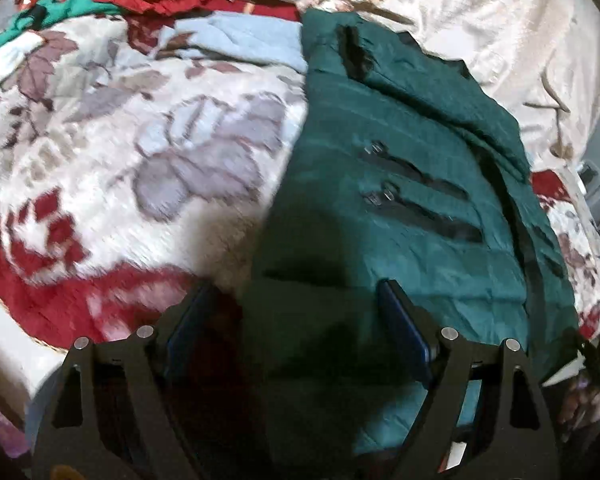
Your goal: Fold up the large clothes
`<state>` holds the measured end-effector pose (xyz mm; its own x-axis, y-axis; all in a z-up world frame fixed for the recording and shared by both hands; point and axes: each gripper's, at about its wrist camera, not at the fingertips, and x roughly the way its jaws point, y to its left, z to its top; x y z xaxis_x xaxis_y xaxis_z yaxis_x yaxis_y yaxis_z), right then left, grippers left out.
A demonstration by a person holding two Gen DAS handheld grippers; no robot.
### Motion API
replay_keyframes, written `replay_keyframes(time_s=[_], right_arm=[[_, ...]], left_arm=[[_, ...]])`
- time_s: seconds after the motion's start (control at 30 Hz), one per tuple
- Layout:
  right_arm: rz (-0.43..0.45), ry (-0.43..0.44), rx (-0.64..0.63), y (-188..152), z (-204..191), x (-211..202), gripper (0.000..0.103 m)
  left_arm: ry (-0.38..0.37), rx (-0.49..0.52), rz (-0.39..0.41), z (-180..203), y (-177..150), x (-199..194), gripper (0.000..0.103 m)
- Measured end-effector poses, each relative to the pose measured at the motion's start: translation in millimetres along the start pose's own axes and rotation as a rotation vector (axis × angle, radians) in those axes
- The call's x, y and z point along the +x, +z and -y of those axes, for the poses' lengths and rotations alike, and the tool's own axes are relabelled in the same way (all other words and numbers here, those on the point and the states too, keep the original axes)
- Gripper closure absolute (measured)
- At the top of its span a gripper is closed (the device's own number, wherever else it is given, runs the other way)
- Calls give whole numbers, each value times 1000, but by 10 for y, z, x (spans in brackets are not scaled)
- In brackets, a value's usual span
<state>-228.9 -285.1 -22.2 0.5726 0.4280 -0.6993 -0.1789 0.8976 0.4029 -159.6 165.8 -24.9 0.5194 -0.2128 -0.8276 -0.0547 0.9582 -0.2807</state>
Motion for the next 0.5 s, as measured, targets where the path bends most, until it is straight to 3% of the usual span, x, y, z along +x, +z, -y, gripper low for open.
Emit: replay_keyframes(time_s=[0.1,0.2,0.23,0.3,0.37,0.43,0.5], right_arm=[[69,24,-39,11,-57,-111,12],[22,1,-16,-5,-24,-28,12],[18,4,-14,-2,-19,-8,18],[67,28,-27,27,-54,-77,21],[136,68,-55,56,-135,-165,21],[89,13,-73,54,-150,-67,20],[26,-33,-57,36,-109,74,23]], left_arm=[[-99,48,-23,137,-112,-2,19],[-121,98,7,234,-163,-62,19],[-147,92,20,233,-155,-90,19],[-193,88,48,228,-143,-158,24],[-202,81,71,213,-112,-192,34],[-189,62,68,172,-60,-151,38],[-130,35,56,155,-1,-52,44]])
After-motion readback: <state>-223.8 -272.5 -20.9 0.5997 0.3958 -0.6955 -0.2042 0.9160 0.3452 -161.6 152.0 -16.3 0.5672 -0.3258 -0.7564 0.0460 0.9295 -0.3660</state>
